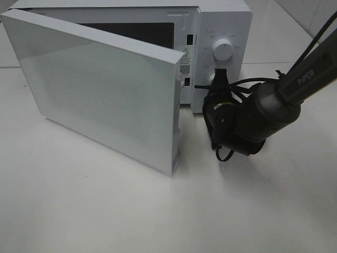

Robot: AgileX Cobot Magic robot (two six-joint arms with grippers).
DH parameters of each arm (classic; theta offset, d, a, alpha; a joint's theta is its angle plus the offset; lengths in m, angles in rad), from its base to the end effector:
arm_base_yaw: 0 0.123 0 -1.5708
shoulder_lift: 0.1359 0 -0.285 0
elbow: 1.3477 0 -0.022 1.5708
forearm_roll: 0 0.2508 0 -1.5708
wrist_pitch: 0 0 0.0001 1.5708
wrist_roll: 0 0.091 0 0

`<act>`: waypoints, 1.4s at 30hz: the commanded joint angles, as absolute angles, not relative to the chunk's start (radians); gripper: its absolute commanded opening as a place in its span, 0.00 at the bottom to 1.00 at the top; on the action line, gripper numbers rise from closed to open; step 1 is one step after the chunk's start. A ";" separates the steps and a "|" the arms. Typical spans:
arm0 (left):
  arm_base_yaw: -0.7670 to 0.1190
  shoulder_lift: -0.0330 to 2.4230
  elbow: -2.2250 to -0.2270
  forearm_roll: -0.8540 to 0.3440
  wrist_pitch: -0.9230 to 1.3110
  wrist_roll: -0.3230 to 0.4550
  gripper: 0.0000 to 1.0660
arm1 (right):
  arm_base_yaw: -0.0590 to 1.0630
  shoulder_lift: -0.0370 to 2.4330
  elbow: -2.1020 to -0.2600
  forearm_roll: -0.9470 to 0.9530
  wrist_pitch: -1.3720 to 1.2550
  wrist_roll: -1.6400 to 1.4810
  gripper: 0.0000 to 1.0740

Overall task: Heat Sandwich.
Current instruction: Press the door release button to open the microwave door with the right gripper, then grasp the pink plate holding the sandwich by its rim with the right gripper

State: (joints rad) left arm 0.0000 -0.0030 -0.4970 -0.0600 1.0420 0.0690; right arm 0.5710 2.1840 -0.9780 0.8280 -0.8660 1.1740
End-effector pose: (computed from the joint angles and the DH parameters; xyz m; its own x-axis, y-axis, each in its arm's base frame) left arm -0.0043 -0.0047 0.2781 -0.4365 0.0386 -0.8989 0.0635 0.9979 0.0121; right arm 0.3568 0.1686 0.0831 0.0574 0.9975 -0.0421 0.3598 0.0187 0.9329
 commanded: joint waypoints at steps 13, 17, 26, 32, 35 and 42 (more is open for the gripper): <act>-0.003 -0.023 -0.495 -0.057 1.036 0.062 0.91 | 0.535 2.149 -1.068 0.685 -0.977 1.146 0.00; -0.003 -0.023 -0.495 -0.057 1.036 0.062 0.91 | 0.535 2.116 -1.029 0.705 -0.926 1.124 0.00; -0.003 -0.023 -0.495 -0.057 1.036 0.062 0.91 | 0.536 2.053 -0.948 0.708 -0.754 1.122 0.00; -0.003 -0.023 -0.495 -0.057 1.036 0.062 0.91 | 0.553 2.017 -0.889 0.699 -0.660 1.121 0.00; -0.003 -0.023 -0.495 -0.057 1.036 0.062 0.91 | 0.568 2.011 -0.873 0.698 -0.639 1.121 0.00; -0.003 -0.023 -0.495 -0.057 1.036 0.062 0.91 | 0.587 1.927 -0.780 0.694 -0.579 1.078 0.00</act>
State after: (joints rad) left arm 0.0000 -0.0030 -0.4970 -0.0600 1.0420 0.0690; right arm 0.5840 1.9570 -0.7940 0.7090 -0.5940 1.1110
